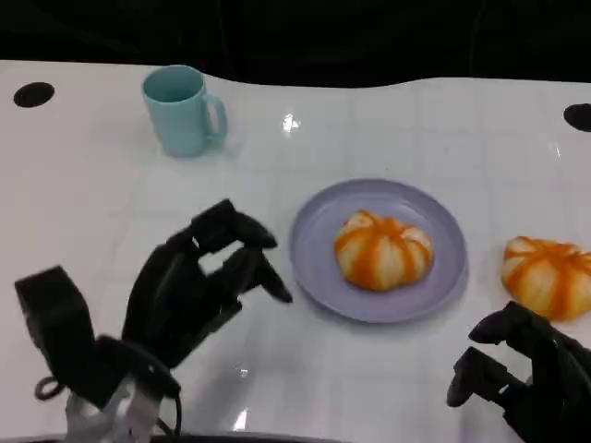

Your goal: Grasp the bread from the table and place it into the plate.

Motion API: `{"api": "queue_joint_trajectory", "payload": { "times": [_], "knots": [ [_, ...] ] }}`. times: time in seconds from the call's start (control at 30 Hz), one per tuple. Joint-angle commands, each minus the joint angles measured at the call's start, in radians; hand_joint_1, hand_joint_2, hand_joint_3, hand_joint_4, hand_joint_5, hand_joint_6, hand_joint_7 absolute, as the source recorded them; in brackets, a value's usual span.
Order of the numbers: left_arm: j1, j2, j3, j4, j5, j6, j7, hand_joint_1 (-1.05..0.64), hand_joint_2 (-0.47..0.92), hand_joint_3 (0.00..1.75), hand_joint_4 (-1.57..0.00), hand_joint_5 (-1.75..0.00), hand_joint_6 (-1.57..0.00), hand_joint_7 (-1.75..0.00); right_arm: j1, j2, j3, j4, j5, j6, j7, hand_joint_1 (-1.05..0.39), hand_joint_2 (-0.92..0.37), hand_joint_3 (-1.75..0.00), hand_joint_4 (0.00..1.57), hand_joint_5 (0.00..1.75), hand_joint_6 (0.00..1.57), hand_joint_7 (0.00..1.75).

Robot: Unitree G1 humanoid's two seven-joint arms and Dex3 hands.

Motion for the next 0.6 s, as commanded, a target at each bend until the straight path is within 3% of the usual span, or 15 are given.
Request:
{"api": "queue_joint_trajectory", "payload": {
  "times": [0.03, 0.2, 0.6],
  "knots": [
    [0.025, 0.002, 0.014, -0.041, -0.009, 0.031, 0.010, -0.63, 0.92, 0.52, -0.67, -1.75, -0.45, -1.68, 0.006, -0.012, -0.006, -0.016, 0.002, 0.008, -0.009, -0.51, -0.92, -0.18, 0.74, 1.54, 0.81, 1.06],
    [0.188, -0.069, 0.037, -0.137, -0.136, 0.084, -0.010, -0.58, 0.92, 0.43, -0.77, -1.75, -0.54, -1.71, 0.003, -0.004, -0.002, -0.011, 0.007, 0.004, -0.001, -0.51, -0.92, -0.18, 0.74, 1.54, 0.81, 1.06],
    [0.302, -0.084, 0.061, -0.199, -0.161, 0.161, 0.020, -0.54, 0.92, 0.43, -0.80, -1.75, -0.56, -1.75, 0.006, -0.007, 0.001, -0.021, -0.001, -0.001, -0.004, -0.50, -0.92, -0.21, 0.73, 1.55, 0.80, 1.07]
  ]
}}
